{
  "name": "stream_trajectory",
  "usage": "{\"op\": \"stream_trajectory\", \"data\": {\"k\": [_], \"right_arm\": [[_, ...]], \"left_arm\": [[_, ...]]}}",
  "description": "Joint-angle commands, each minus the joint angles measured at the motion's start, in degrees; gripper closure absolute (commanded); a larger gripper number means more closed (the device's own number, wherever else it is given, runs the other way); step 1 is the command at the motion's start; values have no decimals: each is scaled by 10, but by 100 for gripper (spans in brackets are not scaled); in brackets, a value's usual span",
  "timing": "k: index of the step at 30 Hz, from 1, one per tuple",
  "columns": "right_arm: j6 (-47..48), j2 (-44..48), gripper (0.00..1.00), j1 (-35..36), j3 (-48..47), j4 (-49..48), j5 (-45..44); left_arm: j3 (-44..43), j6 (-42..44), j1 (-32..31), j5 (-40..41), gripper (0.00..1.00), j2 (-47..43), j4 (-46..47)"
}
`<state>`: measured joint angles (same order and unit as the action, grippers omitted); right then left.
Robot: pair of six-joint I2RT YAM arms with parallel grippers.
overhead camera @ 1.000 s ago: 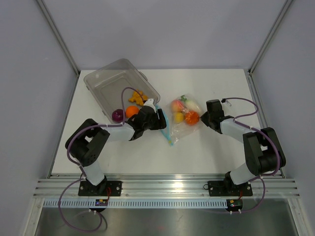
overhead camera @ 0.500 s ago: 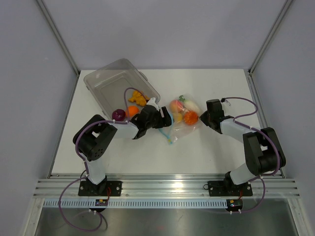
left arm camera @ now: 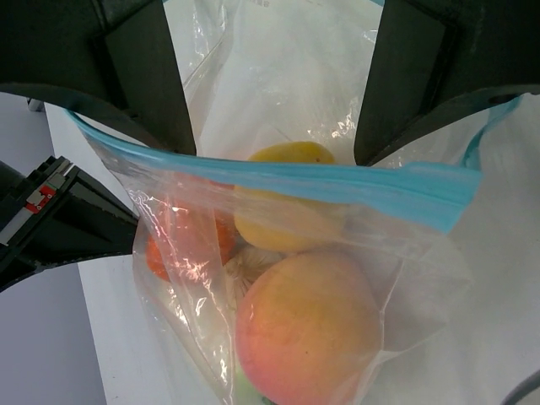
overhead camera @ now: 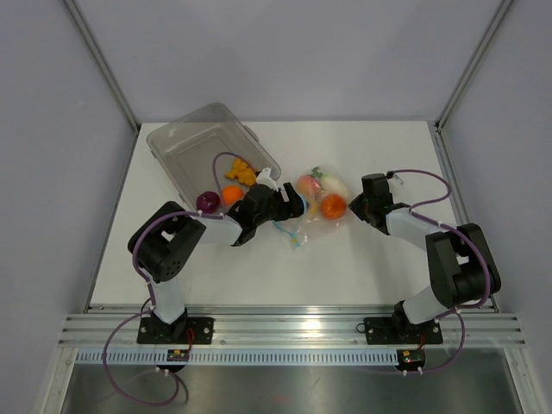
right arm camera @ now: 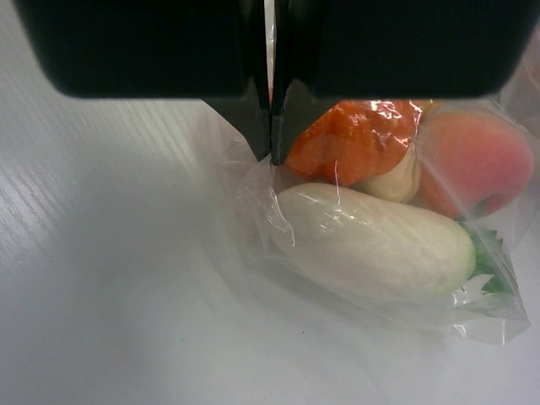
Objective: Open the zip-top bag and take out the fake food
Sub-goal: Pick up the fake fruit from the zipper food storage bag.
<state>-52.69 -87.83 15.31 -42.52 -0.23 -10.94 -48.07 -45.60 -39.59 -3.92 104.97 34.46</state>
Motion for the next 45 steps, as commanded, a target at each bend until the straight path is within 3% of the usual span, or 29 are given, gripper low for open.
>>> {"op": "stream_trajectory", "data": {"k": [1,23,45], "right_arm": [[7,12,100,-4,-4,-21,6],[25,13,100,-4,1,-42,33],[37,4,100,-4,2,-61,62]], "left_arm": [[-6,-4,-1,-10,20,11,45],[-66,-12,-1,-8,16,59,-14],[-151,-4,-2,19,17,107,-133]]}}
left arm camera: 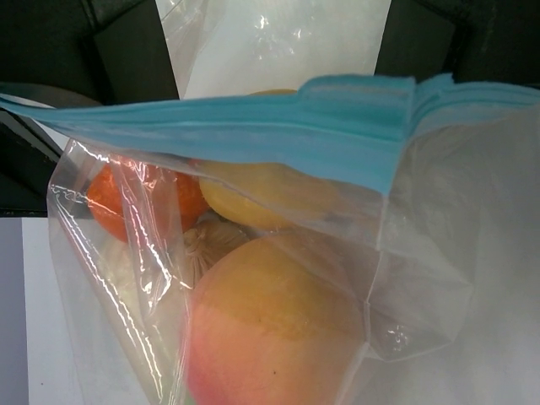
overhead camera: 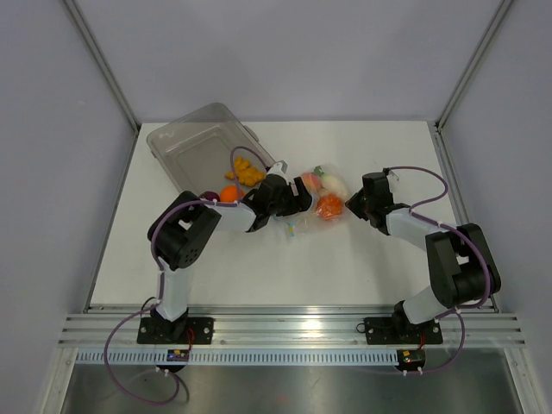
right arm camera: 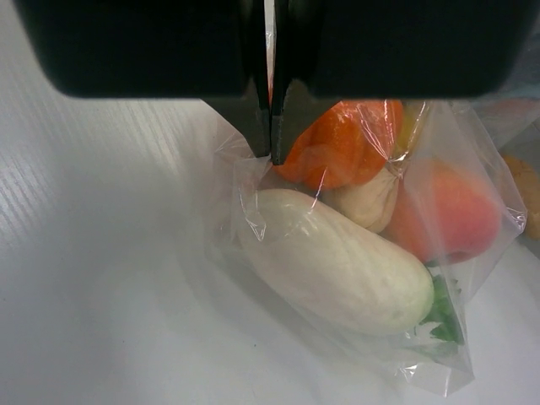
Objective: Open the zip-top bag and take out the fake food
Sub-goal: Pick up the fake fruit from the zipper food storage bag.
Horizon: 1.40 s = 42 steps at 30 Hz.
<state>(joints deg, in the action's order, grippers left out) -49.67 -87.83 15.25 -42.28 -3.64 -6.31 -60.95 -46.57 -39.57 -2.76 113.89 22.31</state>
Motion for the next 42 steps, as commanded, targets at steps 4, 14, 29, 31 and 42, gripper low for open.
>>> {"op": "stream_trajectory", "data": {"k": [4,14,29,31,42], "right_arm": [[7,3,100,-3,-2,-28,16],[5,5,100,-3,-1,-23,14],[-104,42,100,-3,7,71,-150],[-114,43,100,-3,4,90,-170],[-195,52,100,-3,-13,184,-256]], "left_arm": [[-33,6,-2,6,19,27,-17],[-23,7,-4,17,38,14,-29],[43,24,1,22,40,-48,-14],[49,24,4,17,40,-55,-7],[75,30,6,-13,40,-84,-1]]}}
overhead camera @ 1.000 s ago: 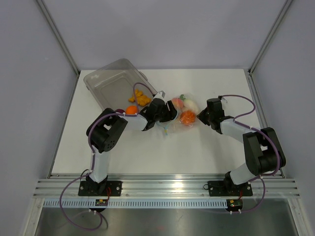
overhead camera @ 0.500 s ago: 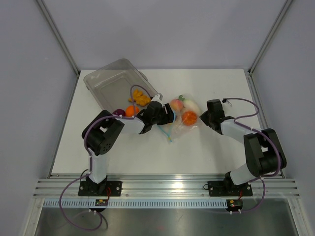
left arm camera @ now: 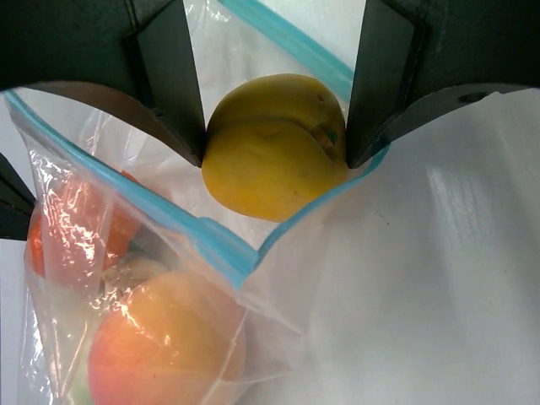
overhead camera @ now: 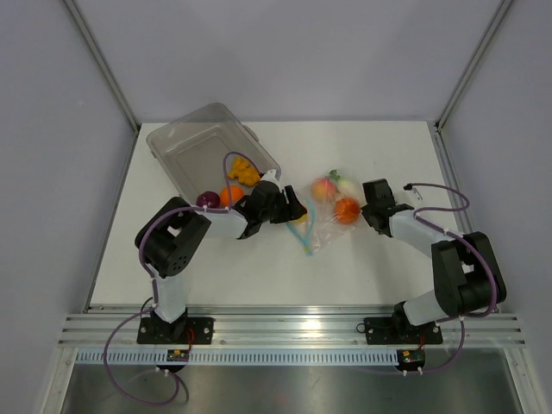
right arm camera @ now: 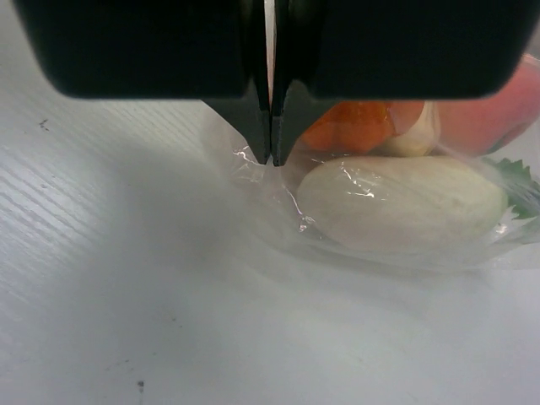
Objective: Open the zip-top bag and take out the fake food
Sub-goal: Pick up the fake fruit from the zipper food storage bag.
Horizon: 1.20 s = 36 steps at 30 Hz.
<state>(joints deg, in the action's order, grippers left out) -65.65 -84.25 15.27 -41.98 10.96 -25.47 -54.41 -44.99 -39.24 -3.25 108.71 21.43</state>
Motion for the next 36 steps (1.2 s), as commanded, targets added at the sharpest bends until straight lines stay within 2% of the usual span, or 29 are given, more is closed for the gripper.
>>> {"op": "stream_trajectory", "data": {"k": [1,8,18,29,36], "right_arm": [[-37,15,100,-2,-16,42,-67],[-42,2,100,-3,-28,53,-66],[-31,1,100,-3,-32,49,-59],[-17,-4,100,-3,-37,44,-52],[-11,-7,100,-2,-38,39,-51]], "left_arm": [[15,15,3,-8,40,-36,5],[49,31,3,-7,40,-89,-6],[125,39,9,-41,40,-152,33],[171,93,15,23,41,-307,52],[135,134,42,91,41,-357,-13]]}}
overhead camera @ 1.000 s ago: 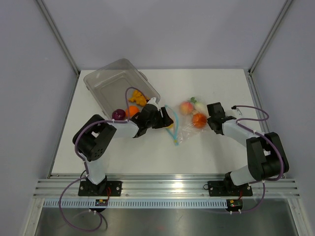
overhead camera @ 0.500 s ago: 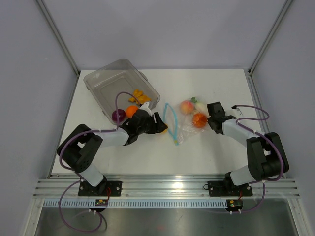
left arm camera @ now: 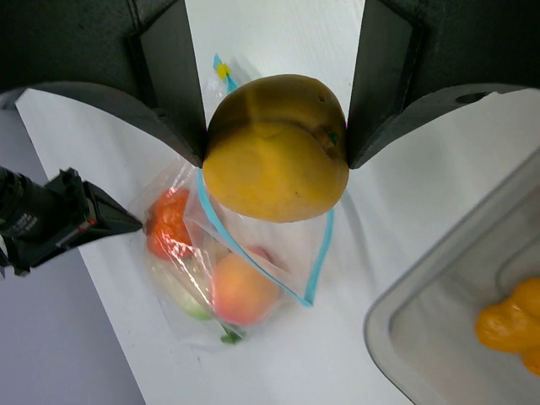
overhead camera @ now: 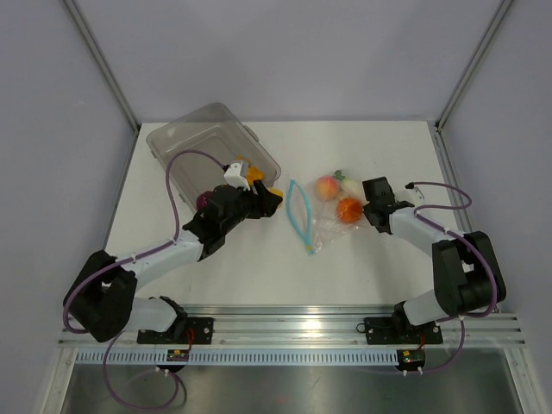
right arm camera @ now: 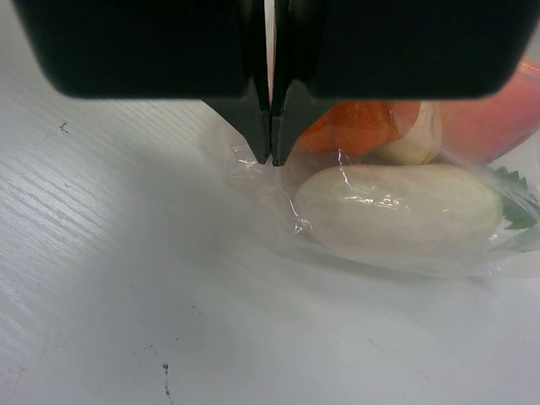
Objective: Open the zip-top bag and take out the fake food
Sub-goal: Pick up the fake fruit from the zipper food storage bag, then place the fake fruit in the bin.
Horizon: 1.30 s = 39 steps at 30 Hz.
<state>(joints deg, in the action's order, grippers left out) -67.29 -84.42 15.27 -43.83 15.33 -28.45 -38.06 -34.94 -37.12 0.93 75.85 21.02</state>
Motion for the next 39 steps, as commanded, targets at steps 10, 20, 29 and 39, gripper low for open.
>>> {"op": "stream_trajectory", "data": {"k": [10,20,29,39], "right_arm": [[11,-12,100,-3,-21,-10,-15],[15,-20,100,-3,-23,-14,-13],[18,-27,100,-2,-26,-19,-8],[19,-21,100,-3,-23,-19,-9]], "left_arm": [[-113,-41,169,-32,41,13,-65],[-253,-123,298,-130,46,182,-111],[-290,-94,369,-112,43,198,-166],[-320,-36,384,-80,38,201,-238]]}}
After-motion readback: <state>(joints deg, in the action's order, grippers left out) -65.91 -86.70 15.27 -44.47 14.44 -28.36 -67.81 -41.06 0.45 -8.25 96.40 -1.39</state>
